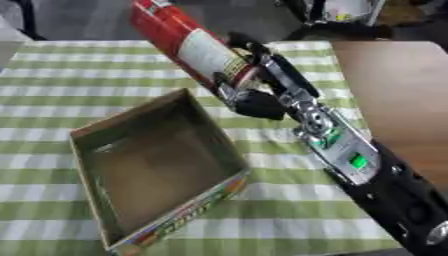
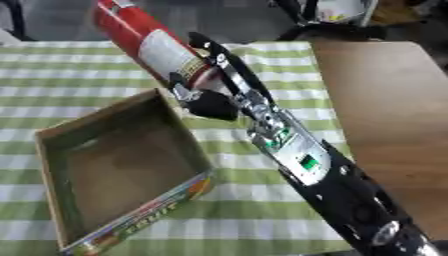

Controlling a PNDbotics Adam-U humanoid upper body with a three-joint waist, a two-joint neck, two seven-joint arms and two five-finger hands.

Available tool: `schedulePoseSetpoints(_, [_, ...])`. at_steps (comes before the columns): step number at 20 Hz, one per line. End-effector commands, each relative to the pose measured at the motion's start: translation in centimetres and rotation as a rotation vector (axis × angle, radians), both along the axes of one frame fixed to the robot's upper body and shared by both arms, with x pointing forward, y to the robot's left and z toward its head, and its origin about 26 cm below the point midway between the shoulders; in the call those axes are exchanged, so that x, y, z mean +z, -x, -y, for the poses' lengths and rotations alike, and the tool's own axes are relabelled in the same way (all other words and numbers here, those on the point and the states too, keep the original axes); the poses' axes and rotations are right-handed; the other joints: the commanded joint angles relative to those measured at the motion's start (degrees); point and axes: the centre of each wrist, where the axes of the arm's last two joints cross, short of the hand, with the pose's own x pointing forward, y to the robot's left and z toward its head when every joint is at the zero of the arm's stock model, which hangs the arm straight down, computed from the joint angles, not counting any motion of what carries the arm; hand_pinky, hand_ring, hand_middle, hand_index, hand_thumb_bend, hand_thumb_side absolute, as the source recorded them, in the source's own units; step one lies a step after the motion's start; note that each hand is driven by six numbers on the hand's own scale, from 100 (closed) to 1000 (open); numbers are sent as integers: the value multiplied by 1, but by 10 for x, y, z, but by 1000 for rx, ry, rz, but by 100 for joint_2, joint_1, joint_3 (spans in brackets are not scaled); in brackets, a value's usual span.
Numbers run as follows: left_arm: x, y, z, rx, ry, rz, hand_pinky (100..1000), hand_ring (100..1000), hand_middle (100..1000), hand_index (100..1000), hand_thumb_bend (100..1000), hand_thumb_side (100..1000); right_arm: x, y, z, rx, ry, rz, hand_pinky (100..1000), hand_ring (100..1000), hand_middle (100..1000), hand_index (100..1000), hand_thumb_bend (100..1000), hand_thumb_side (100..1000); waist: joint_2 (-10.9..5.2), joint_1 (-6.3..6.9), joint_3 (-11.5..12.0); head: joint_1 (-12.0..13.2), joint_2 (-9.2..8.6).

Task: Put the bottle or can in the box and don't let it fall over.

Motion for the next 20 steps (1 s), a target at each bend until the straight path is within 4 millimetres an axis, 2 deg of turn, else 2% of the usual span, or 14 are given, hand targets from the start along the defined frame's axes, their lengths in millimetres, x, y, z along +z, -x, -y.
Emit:
schedulePoseSetpoints(1, [6, 0, -3, 2, -18, 19, 599, 589, 681, 676, 100, 730, 15, 6, -8, 64, 13, 26, 197, 836, 936, 995, 100, 100, -139, 7, 15, -16, 4])
schedulePoseSetpoints(11, [6, 0, -3, 0, -15, 19, 599, 590, 682, 676, 100, 731, 13, 14, -33, 166, 10, -10, 202, 832, 925, 967, 100, 100, -125, 9, 44, -42, 4])
schedulePoseSetpoints(20, [6, 1, -3, 0, -13, 20, 600, 590, 682, 676, 100, 730, -14, 10, -42, 189, 86, -76, 201, 834, 926, 967, 100, 100, -110, 9, 70, -70, -3])
